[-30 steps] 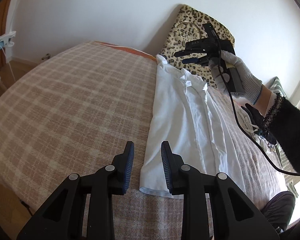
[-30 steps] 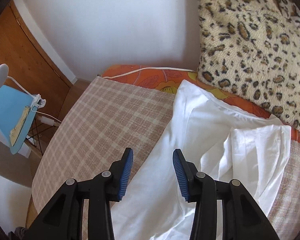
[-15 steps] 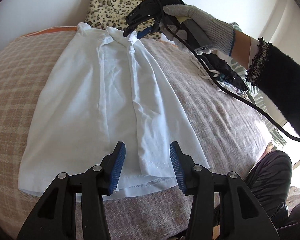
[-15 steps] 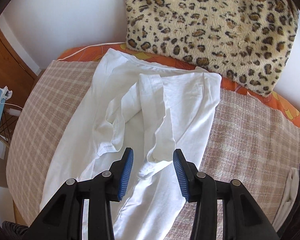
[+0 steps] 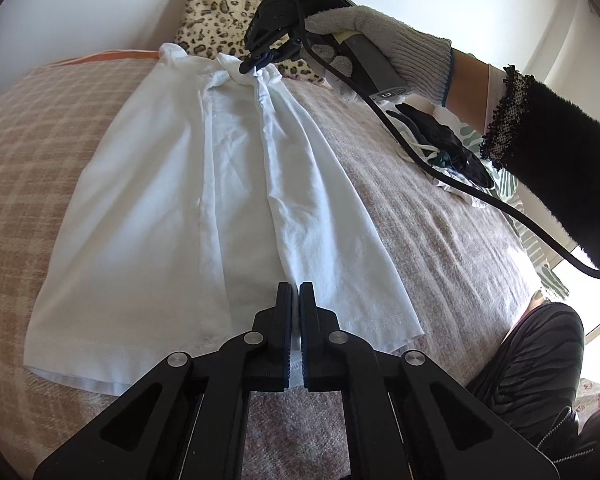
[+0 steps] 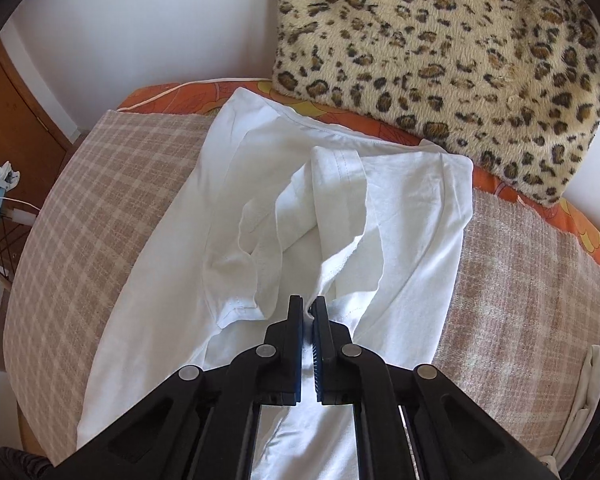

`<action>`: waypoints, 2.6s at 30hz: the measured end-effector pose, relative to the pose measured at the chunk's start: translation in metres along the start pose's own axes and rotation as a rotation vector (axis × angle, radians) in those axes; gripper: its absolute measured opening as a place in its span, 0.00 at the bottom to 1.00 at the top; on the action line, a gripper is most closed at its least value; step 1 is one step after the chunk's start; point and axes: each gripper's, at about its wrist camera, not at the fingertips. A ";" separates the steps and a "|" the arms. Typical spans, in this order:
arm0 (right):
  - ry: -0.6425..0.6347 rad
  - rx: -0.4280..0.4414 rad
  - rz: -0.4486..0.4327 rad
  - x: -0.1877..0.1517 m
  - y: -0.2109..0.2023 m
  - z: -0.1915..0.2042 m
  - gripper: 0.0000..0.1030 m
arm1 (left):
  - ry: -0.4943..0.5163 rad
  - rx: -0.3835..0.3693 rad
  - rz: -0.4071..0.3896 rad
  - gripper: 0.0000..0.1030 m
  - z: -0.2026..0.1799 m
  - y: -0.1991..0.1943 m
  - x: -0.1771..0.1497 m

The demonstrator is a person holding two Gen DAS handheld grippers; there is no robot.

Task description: Fold small clothes

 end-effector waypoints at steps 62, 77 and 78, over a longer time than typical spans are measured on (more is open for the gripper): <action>0.179 0.454 0.021 -0.307 -0.090 0.022 0.02 | -0.177 0.076 0.054 0.03 0.098 -0.065 0.003; 0.243 0.585 0.020 -0.325 -0.083 0.000 0.22 | -0.275 0.007 0.112 0.16 0.114 -0.065 -0.010; 0.245 0.587 0.020 -0.326 -0.082 -0.002 0.18 | -0.257 0.007 0.122 0.09 0.111 -0.064 -0.010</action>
Point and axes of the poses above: each gripper's, at about its wrist camera, not at the fingertips, and y roughly the way its jaws point, z to its left, x to its top, and after that the axes turned 2 degrees about -x, right-handed
